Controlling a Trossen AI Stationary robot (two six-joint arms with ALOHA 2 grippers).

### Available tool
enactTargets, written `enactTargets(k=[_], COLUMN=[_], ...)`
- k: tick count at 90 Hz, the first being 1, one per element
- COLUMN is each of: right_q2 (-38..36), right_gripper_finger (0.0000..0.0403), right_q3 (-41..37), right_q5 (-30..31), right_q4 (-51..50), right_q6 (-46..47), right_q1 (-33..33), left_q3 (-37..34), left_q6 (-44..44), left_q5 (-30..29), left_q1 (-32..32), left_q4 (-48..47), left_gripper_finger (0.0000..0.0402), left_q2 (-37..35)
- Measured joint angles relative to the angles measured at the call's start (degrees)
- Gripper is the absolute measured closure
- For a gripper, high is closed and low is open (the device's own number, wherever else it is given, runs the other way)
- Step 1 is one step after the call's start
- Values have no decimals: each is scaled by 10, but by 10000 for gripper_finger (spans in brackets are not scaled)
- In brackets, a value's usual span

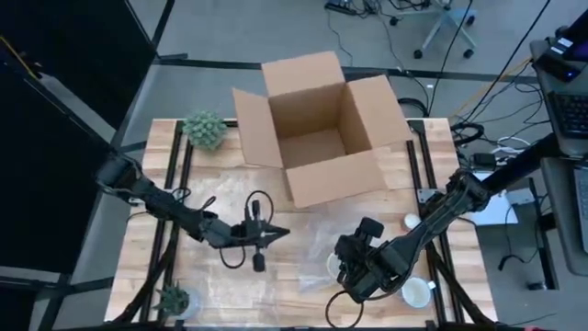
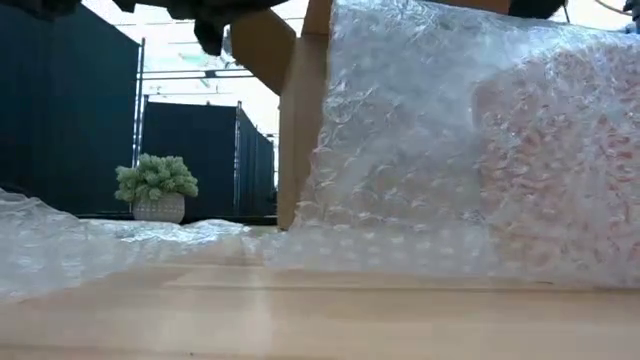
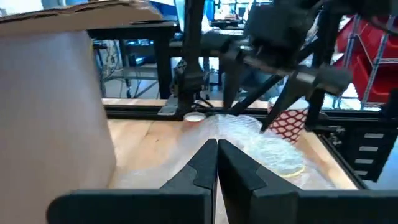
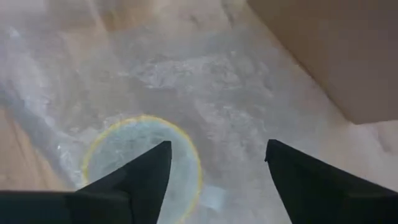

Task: Wrap mug
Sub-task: Wrap the orange mug with bubble wrap

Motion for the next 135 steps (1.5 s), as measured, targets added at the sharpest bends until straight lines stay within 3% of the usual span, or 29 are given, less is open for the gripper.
enactTargets(k=[23,71,96,109,135], right_q2=[1,-9,-9,-9,-9], right_gripper_finger=[149,149,149,149,149], right_q3=[-51,-50,-50,-50,-50], right_q5=[-14,-30,-41,-38,-40], right_q4=[70,43,40,41,41], right_q6=[-1,-37,-20,-19,-30], right_q1=[-2,-4,-7,-7,-7], left_q3=[60,60,60,60,60], left_q6=[14,10,-34,-35,-35], left_q5=[17,17,17,46,47], left_q1=[0,2,10,13,13], left_q4=[-86,-120,-165,-173,-168], left_gripper_finger=[402,402,402,402,402], left_q2=[45,45,45,45,45])
